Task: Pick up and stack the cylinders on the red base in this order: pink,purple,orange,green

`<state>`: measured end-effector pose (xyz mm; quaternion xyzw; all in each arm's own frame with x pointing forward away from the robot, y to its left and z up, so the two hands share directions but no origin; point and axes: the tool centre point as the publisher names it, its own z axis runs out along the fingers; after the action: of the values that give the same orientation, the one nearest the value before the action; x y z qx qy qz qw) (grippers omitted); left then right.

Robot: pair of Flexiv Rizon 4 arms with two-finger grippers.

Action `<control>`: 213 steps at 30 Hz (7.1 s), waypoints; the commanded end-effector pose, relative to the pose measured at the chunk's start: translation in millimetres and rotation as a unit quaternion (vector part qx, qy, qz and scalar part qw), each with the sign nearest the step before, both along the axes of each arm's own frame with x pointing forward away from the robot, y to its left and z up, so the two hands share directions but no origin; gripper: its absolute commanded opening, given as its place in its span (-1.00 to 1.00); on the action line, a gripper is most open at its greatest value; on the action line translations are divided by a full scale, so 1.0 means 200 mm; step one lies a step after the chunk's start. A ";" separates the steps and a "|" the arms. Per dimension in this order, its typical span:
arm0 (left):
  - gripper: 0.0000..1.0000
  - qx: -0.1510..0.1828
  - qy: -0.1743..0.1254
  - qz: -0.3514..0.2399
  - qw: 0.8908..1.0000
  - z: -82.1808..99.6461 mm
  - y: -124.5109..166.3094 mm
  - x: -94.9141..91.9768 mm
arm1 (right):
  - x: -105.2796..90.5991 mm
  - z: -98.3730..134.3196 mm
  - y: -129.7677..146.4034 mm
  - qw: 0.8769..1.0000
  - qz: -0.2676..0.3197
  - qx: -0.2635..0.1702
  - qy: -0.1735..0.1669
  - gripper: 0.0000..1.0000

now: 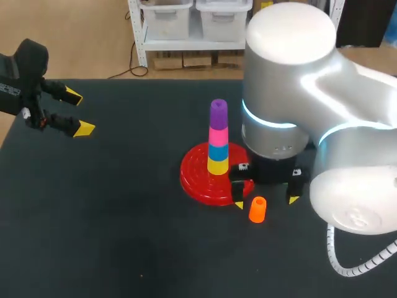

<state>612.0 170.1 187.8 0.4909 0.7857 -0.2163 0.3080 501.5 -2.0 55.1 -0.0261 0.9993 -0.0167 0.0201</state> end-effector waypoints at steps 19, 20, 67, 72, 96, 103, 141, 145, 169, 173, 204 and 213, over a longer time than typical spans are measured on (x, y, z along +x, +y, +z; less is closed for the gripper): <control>1.00 -0.001 0.000 -0.001 1.000 0.00 0.00 0.00 | 0.04 -0.13 0.02 0.999 0.005 -0.013 0.031 -0.04; 1.00 -0.001 0.000 -0.001 1.000 0.00 0.00 0.00 | 0.04 -0.13 0.03 0.999 0.005 -0.013 0.031 -0.04; 1.00 -0.001 0.000 -0.001 1.000 0.00 0.00 0.00 | 0.48 1.08 0.24 0.998 -0.003 0.042 -0.053 -1.00; 1.00 -0.001 0.000 -0.001 1.000 0.00 0.00 0.00 | 0.56 1.10 0.33 0.998 0.008 0.034 -0.054 -1.00; 1.00 -0.001 0.000 -0.001 1.000 0.00 0.00 0.00 | 0.65 0.90 0.41 1.000 0.008 0.011 -0.012 -1.00; 1.00 -0.001 0.000 -0.001 1.000 0.00 0.00 0.00 | 0.66 0.87 0.41 1.000 0.005 0.012 -0.004 -1.00; 1.00 -0.001 0.000 -0.001 1.000 0.00 0.00 0.00 | 0.54 0.61 -0.23 0.988 -0.146 0.048 -0.021 1.00; 1.00 -0.001 0.000 -0.001 1.000 0.00 0.00 0.00 | 0.51 0.44 -0.28 0.986 -0.161 0.037 0.006 1.00; 1.00 -0.001 0.000 -0.001 1.000 0.00 0.00 0.00 | 0.51 -0.06 -0.35 0.982 -0.179 -0.010 0.061 1.00; 1.00 -0.001 0.000 -0.001 1.000 0.00 0.00 0.00 | 0.52 -0.08 -0.35 0.981 -0.181 -0.010 0.063 0.99; 1.00 -0.001 0.000 -0.001 1.000 0.00 0.00 0.00 | 0.56 -0.16 -0.34 0.980 -0.184 -0.013 0.069 -1.00; 1.00 -0.001 0.000 -0.001 1.000 0.00 0.00 0.00 | 0.57 0.37 -0.31 0.985 -0.170 0.001 0.024 -1.00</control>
<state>612.0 170.1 187.8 0.4909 0.7857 -0.2163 0.3080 629.5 -62.2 73.0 0.1486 0.9884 -0.0215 -0.0223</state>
